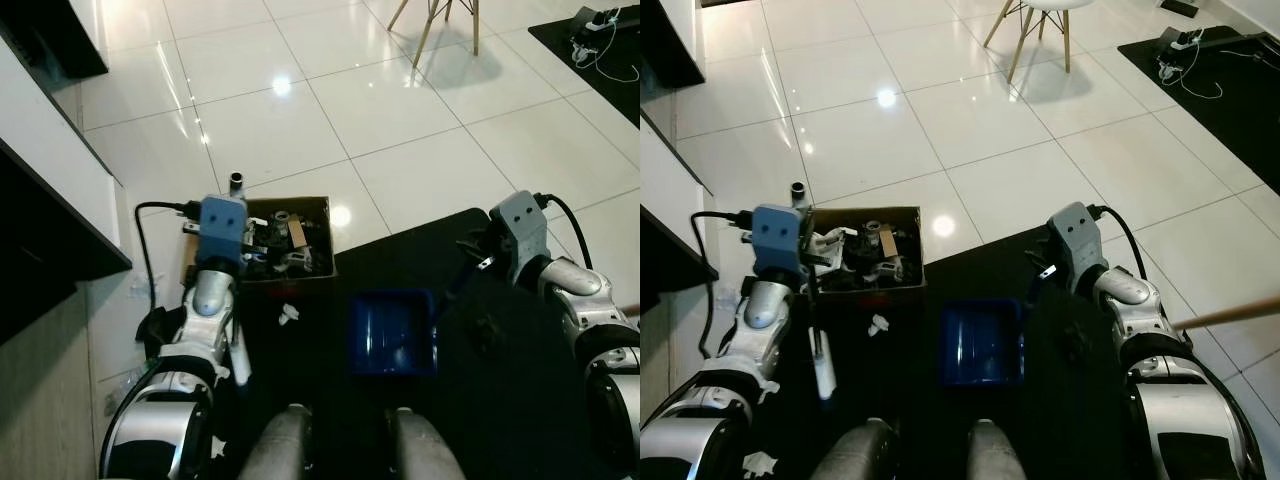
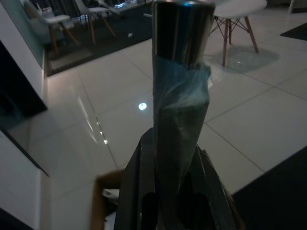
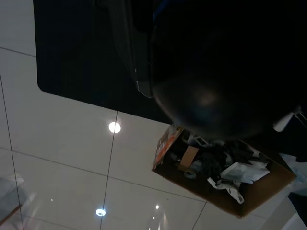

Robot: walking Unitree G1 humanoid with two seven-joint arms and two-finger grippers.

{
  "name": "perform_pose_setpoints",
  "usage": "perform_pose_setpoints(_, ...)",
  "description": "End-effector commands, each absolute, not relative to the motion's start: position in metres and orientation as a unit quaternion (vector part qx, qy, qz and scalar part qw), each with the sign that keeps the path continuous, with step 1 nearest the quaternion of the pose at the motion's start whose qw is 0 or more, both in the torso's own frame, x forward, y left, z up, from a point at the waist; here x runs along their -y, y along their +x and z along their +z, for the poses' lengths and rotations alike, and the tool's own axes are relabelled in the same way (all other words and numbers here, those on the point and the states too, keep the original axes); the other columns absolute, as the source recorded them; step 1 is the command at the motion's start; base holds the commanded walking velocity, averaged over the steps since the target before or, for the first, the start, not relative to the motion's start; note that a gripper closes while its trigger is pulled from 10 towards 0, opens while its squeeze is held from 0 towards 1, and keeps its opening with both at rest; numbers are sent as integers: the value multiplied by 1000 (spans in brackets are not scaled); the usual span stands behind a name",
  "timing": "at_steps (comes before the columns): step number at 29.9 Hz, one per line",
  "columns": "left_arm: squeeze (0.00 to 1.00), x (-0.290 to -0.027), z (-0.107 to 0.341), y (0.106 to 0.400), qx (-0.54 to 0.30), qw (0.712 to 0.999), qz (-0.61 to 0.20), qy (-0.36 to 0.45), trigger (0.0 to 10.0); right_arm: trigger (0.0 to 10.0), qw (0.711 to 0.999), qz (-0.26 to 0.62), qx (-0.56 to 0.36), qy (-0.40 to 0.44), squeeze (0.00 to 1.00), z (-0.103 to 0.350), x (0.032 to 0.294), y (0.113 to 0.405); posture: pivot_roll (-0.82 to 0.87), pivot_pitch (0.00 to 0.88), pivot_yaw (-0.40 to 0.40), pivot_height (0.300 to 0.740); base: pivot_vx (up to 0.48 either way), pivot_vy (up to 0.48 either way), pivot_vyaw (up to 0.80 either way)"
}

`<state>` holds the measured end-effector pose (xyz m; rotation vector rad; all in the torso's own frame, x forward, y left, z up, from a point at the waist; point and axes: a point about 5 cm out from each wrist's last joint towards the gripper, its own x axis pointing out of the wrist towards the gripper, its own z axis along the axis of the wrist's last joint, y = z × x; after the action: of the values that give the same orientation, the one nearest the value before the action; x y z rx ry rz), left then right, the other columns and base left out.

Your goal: Sweep floor

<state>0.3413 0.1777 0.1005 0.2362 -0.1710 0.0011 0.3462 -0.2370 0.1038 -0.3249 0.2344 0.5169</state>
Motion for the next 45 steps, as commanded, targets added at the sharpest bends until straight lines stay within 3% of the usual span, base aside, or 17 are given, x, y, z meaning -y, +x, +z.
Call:
perform_pose_setpoints(1,0,-169,99,342,86,989,-1,120,10000,10000,942,268,-136,-147,0,90,238,337,-141,272,-12,740,0,0,0)
perform_pose_setpoints(15,0,-165,115,349,133,985,47,96,10000,10000,942,272,-136,-146,0,87,242,332,-176,277,-8,740,0,0,0)
perform_pose_setpoints(28,0,-128,106,351,96,995,1,-4,10000,10000,944,265,-128,-147,0,91,249,331,-215,274,4,740,0,0,0)
perform_pose_setpoints(36,0,-120,103,350,85,983,-16,-165,10000,10000,946,260,-128,-144,0,91,247,332,-188,256,8,740,0,0,0)
perform_pose_setpoints(41,0,-126,120,353,127,977,-50,-164,10000,10000,946,261,-127,-143,0,92,244,334,-170,246,8,740,0,0,0)
perform_pose_setpoints(45,0,-139,140,354,175,975,-88,-108,10000,10000,946,261,-125,-143,0,94,242,337,-156,236,9,740,0,0,0)
